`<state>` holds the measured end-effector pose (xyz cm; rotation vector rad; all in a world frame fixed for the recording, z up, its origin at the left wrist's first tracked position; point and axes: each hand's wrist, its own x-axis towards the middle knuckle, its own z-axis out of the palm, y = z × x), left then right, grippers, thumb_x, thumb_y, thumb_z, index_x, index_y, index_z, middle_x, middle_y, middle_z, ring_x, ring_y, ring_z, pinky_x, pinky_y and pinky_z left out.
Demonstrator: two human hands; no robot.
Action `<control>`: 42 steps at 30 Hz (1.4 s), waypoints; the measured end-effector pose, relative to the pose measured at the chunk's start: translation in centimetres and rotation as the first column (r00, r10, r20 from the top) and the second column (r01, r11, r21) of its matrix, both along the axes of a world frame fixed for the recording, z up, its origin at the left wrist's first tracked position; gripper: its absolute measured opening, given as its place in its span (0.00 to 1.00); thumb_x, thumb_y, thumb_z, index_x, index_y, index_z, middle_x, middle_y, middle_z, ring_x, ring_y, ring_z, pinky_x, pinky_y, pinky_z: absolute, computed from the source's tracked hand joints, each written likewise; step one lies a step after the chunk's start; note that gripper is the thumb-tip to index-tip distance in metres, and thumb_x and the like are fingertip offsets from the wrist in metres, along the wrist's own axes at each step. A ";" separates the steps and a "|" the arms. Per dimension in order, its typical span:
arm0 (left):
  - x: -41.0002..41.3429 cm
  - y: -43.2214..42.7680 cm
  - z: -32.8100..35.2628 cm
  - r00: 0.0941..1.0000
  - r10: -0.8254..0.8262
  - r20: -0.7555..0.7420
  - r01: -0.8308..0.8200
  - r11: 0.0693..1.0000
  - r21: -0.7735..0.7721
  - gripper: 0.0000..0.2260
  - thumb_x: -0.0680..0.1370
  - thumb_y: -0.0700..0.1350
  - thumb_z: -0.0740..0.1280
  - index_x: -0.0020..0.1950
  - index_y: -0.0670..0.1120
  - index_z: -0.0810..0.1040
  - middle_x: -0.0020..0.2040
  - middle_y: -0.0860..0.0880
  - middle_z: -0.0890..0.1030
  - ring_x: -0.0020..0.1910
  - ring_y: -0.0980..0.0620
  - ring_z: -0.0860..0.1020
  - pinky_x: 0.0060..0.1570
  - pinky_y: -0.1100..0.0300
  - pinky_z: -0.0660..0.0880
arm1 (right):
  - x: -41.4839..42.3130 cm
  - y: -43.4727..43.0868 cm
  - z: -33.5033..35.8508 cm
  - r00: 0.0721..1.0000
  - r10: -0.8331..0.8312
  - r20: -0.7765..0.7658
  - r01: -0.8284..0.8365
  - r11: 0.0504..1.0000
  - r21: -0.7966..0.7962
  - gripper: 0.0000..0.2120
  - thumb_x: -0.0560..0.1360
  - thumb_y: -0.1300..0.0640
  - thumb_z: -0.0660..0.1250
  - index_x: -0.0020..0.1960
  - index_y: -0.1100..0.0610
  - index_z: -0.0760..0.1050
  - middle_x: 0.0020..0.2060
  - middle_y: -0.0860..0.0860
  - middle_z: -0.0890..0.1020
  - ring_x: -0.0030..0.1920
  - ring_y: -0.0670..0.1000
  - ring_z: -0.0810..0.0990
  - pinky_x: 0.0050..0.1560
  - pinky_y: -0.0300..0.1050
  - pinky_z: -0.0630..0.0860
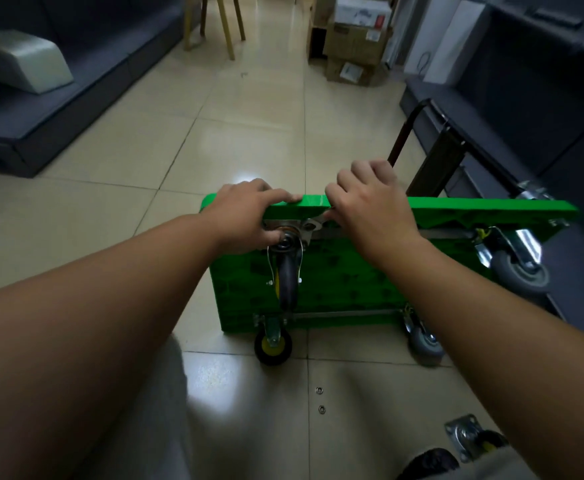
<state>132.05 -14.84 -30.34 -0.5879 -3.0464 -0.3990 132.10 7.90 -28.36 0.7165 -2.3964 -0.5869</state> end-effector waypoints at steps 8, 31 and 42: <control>1.8 -1.4 1.8 0.996 -0.029 0.081 0.038 0.992 -0.119 0.36 0.77 0.61 0.70 0.81 0.65 0.56 0.80 0.47 0.62 0.76 0.44 0.63 0.71 0.53 0.62 | 5.4 2.0 -0.9 0.924 -0.069 0.377 0.379 0.306 -0.873 0.15 0.73 0.37 0.72 0.41 0.48 0.77 0.41 0.43 0.80 0.51 0.52 0.76 0.56 0.47 0.60; 0.1 -2.4 -2.6 0.967 -0.087 -0.241 0.092 0.996 0.013 0.29 0.74 0.61 0.65 0.75 0.62 0.71 0.63 0.47 0.77 0.58 0.44 0.74 0.56 0.50 0.66 | 4.4 -5.1 -12.3 0.894 0.148 0.424 0.447 -0.390 -0.805 0.09 0.75 0.49 0.74 0.45 0.54 0.80 0.39 0.49 0.80 0.35 0.42 0.74 0.35 0.32 0.71; -0.6 -2.3 -3.1 0.958 -0.064 -0.281 0.079 0.996 0.041 0.27 0.75 0.57 0.70 0.75 0.63 0.71 0.62 0.50 0.77 0.58 0.45 0.74 0.55 0.51 0.65 | 4.1 -5.0 -15.7 0.913 0.120 0.390 0.393 -0.517 -0.761 0.07 0.76 0.51 0.73 0.44 0.52 0.79 0.40 0.52 0.80 0.40 0.50 0.76 0.43 0.44 0.76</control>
